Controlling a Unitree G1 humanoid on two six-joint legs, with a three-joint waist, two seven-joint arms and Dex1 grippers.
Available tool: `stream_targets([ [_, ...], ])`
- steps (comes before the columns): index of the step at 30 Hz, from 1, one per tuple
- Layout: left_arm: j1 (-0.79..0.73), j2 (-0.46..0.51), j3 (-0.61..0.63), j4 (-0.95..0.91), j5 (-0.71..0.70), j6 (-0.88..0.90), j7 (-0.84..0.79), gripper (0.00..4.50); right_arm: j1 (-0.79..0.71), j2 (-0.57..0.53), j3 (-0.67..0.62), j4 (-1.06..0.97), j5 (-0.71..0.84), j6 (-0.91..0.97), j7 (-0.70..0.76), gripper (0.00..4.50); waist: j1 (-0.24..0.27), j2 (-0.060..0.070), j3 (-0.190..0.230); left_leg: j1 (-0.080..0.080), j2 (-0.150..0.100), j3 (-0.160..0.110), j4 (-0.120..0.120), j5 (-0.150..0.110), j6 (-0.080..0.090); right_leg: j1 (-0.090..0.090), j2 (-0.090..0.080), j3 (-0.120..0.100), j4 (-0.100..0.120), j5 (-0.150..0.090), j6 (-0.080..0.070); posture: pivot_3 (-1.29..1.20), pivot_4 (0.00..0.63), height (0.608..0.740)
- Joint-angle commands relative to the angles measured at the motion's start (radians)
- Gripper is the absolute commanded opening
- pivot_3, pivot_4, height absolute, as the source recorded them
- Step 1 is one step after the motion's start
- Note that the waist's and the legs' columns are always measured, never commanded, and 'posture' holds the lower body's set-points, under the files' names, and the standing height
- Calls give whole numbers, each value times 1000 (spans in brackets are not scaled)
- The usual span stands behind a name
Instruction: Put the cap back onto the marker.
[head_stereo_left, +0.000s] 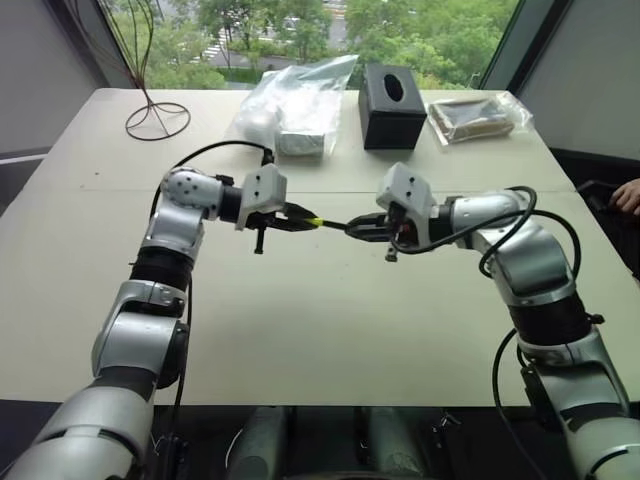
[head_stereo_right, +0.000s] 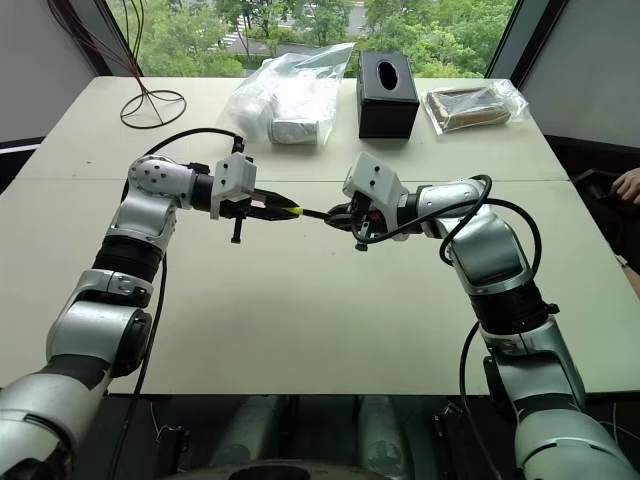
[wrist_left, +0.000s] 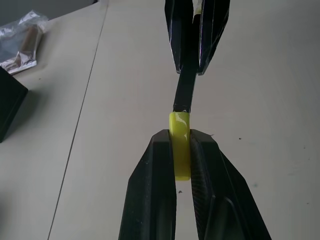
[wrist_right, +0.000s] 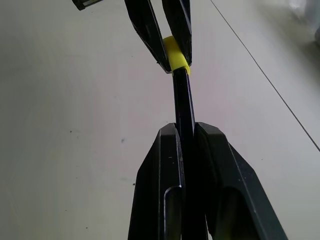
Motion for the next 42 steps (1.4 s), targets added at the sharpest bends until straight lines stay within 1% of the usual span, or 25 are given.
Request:
stream_targets([
  [1,10,-48,-67,-83,-54,-18,-74,19,-90,29,-34,-81,61,-73,-11,0,0,0,0,0,0,0,0,0,0,0,0,0,0,0,0,0,150,740],
  [7,13,34,-131,-83,18,-118,-124,19,-90,6,-17,-69,59,-91,1,0,-1,0,0,0,0,0,0,0,0,0,0,0,0,0,0,0,150,740],
  [11,-10,91,-216,-103,32,-116,-128,19,-90,-2,11,-68,49,-87,-3,0,0,0,0,0,0,0,0,0,0,0,0,0,0,0,0,0,150,740],
  [17,-9,89,-247,-176,14,-43,-127,19,-92,14,33,-75,45,-56,-30,0,0,0,0,0,0,0,0,0,0,0,0,0,0,0,0,0,150,740],
  [24,-8,40,-242,-164,36,-28,-82,19,-103,27,40,-71,45,-39,-49,0,0,0,0,0,0,0,0,0,0,0,0,0,0,0,0,0,150,740],
  [28,-17,40,-228,-141,41,-19,-79,19,-97,15,40,-68,42,-38,-48,0,0,0,0,0,0,0,0,0,0,0,0,0,0,0,0,0,150,740],
  [30,-23,45,-220,-128,45,-17,-75,937,-88,1,43,-63,34,-41,-46,0,0,0,0,0,0,0,0,0,0,0,0,0,0,0,0,0,150,740],
  [31,-25,47,-218,-124,47,-14,-74,1296,-84,-6,45,-59,30,-42,-45,0,0,0,0,0,0,0,0,0,0,0,0,0,0,0,0,0,150,740],
  [32,-28,48,-213,-122,49,-10,-67,1753,-79,-13,47,-55,25,-42,-47,0,2,0,0,0,0,0,0,0,0,0,0,0,0,0,0,0,150,740],
  [33,-31,54,-208,-124,48,5,-62,2431,-67,-33,52,-41,11,-52,-47,0,2,0,0,0,0,0,0,0,0,0,0,0,0,0,0,0,150,740],
  [34,-34,59,-205,-125,49,11,-55,2794,-55,-50,55,-27,-1,-61,-49,0,1,0,0,0,0,0,0,0,0,0,0,0,0,0,0,0,150,740],
  [37,-44,84,-203,-100,87,-17,1,4247,-8,-116,63,17,-38,-100,-53,0,1,0,0,0,0,0,0,0,0,0,0,0,0,0,0,0,150,740],
  [38,-48,89,-202,-90,96,-24,17,4420,3,-133,66,27,-45,-113,-54,0,1,0,0,0,0,0,0,0,0,0,0,0,0,0,0,0,150,740],
  [42,-81,85,-145,-23,88,-4,144,4420,74,-180,48,73,-73,-146,-95,0,2,0,0,0,0,0,0,0,0,0,0,0,0,0,0,0,150,740],
])
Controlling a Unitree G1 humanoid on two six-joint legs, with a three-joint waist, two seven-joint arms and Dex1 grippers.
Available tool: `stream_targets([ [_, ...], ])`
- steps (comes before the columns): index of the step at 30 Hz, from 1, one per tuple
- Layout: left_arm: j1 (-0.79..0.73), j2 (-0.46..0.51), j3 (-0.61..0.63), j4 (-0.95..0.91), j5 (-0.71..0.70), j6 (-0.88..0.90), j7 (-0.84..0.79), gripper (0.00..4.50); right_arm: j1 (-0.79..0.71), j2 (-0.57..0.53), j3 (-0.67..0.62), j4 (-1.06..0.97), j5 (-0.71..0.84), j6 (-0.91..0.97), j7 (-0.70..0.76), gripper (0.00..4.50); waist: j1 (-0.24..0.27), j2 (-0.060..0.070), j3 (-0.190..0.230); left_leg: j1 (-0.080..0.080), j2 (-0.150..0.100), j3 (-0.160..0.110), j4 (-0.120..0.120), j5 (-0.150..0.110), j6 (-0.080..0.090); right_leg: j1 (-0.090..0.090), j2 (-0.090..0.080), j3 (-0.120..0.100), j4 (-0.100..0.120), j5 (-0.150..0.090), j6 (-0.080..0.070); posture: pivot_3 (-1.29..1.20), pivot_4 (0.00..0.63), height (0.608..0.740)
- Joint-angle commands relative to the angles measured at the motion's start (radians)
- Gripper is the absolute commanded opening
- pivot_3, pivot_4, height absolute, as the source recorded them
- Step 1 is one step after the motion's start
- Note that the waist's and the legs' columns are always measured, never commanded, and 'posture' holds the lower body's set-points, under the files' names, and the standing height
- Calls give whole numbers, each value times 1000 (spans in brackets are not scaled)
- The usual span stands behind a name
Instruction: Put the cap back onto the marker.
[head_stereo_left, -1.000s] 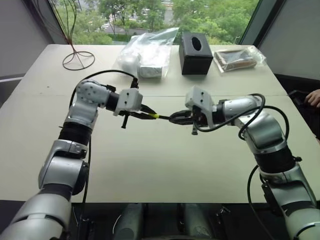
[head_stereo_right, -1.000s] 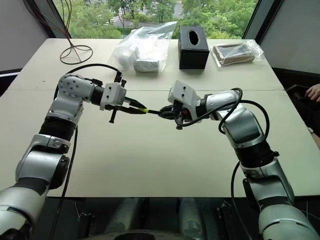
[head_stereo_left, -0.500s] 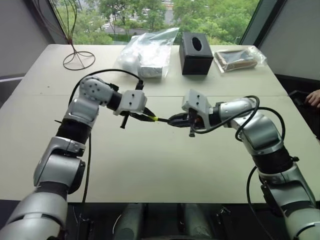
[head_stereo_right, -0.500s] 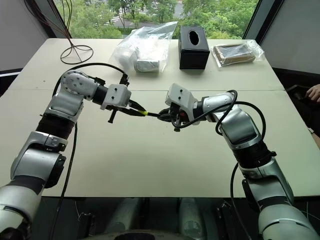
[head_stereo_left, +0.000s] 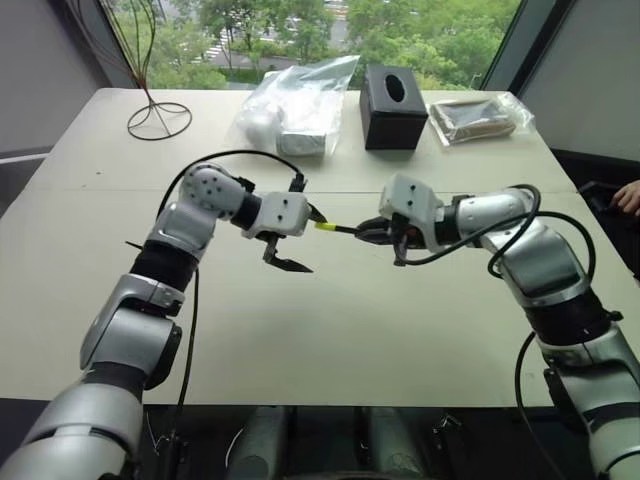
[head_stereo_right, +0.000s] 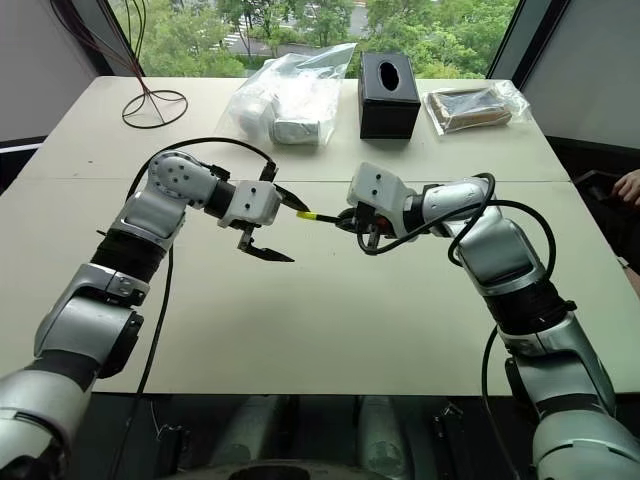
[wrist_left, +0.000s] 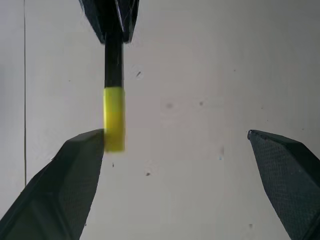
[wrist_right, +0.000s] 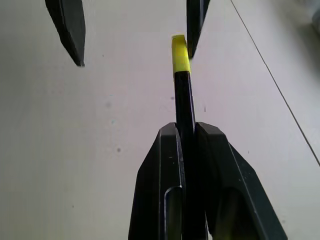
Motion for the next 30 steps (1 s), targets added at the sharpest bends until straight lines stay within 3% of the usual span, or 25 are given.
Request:
stream_targets([
  [1,-52,-2,77,32,-20,41,128,4420,42,-22,-53,22,-27,-30,-58,0,-1,0,0,0,0,0,0,0,0,0,0,0,0,0,0,0,150,740],
  [6,28,-43,217,-69,-113,279,344,4420,137,48,-203,23,-9,60,-266,0,-4,0,0,0,0,0,0,0,0,0,0,0,0,0,0,0,150,740],
  [10,195,-121,322,-351,-207,597,559,4420,183,156,-335,-46,22,226,-435,0,-5,0,0,1,1,-1,0,0,0,0,0,1,2,0,0,0,150,740],
  [15,341,-220,398,-577,-206,829,858,4420,207,264,-437,-110,51,388,-581,0,0,0,0,1,1,-2,1,0,0,0,0,1,3,0,0,0,150,740],
  [18,399,-234,397,-658,-213,915,925,4420,214,286,-446,-138,70,437,-608,0,0,1,0,2,0,-2,1,0,0,1,0,1,4,0,0,0,150,740],
  [23,480,-205,335,-743,-231,958,904,4420,228,298,-420,-155,99,452,-620,0,0,1,0,2,0,-1,0,0,0,1,0,1,3,0,0,0,150,740],
  [30,515,-174,307,-732,-231,945,909,4500,236,276,-401,-146,104,437,-621,3316,0,1,0,2,0,-1,0,0,0,1,0,1,2,0,-1,0,150,740],
])
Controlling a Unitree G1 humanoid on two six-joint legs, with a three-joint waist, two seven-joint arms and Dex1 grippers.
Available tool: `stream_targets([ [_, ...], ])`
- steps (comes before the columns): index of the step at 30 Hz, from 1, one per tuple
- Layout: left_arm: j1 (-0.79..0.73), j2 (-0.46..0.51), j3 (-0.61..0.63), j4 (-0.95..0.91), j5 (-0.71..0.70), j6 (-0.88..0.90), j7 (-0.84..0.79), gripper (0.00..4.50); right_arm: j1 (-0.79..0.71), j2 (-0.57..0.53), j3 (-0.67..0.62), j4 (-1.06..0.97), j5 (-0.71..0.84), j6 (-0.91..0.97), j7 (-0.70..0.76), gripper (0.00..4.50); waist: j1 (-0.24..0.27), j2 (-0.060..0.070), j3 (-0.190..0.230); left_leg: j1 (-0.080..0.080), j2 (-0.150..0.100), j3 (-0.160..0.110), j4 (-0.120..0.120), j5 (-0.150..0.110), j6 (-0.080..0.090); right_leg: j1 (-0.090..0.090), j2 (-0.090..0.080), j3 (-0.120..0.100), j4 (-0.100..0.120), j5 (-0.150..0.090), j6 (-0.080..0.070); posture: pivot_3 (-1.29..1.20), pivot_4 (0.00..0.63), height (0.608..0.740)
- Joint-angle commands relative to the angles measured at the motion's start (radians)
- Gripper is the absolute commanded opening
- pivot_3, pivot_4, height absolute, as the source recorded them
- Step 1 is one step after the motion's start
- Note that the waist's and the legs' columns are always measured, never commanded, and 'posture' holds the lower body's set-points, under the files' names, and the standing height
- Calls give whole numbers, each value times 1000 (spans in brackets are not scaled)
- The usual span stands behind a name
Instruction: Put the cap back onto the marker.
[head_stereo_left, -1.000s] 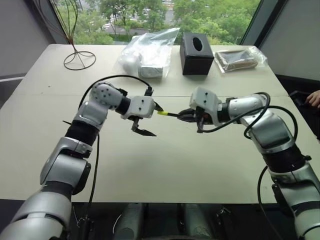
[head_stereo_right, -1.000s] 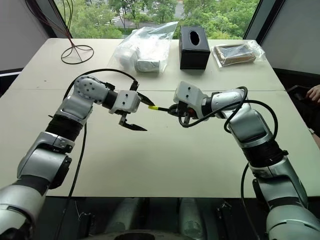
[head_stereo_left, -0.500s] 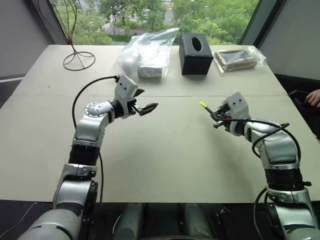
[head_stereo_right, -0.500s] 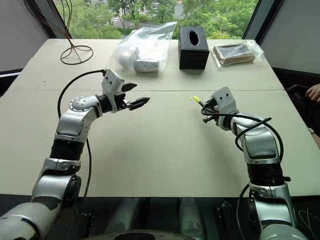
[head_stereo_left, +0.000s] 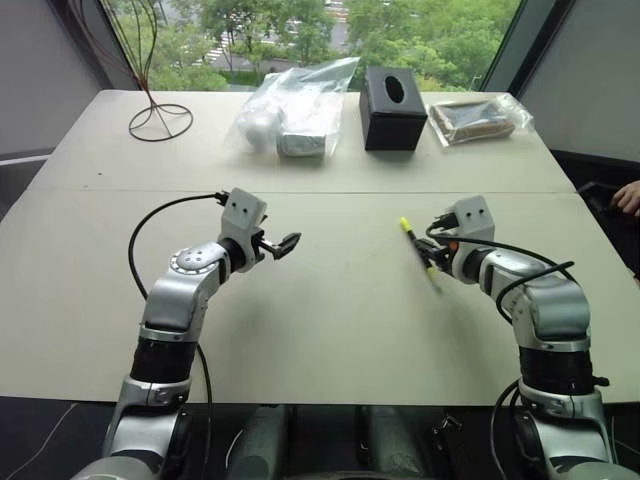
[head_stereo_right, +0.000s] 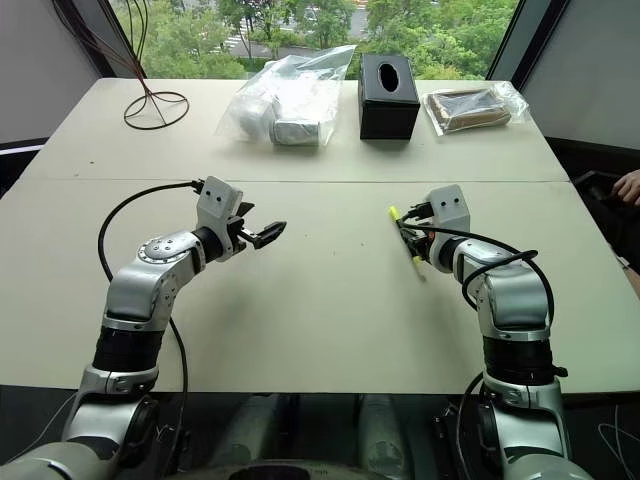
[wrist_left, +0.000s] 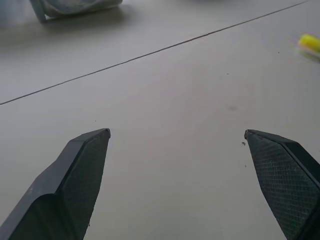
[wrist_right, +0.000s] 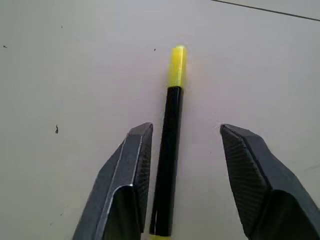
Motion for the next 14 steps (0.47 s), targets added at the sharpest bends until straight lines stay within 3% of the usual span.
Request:
stream_targets([
  [1,6,9,-4,-17,-10,-21,6,4500,0,-19,-7,-37,14,-18,0,3861,0,0,0,0,0,0,0,0,0,0,0,0,0,0,0,0,150,740],
  [2,10,10,-1,-10,-12,-26,6,4500,2,-28,-7,-40,12,-32,2,4312,0,0,0,0,0,0,0,0,0,0,0,0,0,0,0,0,150,740],
  [7,32,61,41,-3,-39,-67,-38,4500,16,-100,-78,-45,30,-177,48,4312,0,0,0,0,0,0,0,0,0,0,0,0,-1,0,0,0,150,740],
  [14,95,219,112,-47,-130,-100,-177,4500,167,-251,-189,-42,98,-346,219,4312,1,0,0,0,2,0,-2,0,0,1,0,0,-4,0,0,0,150,740],
])
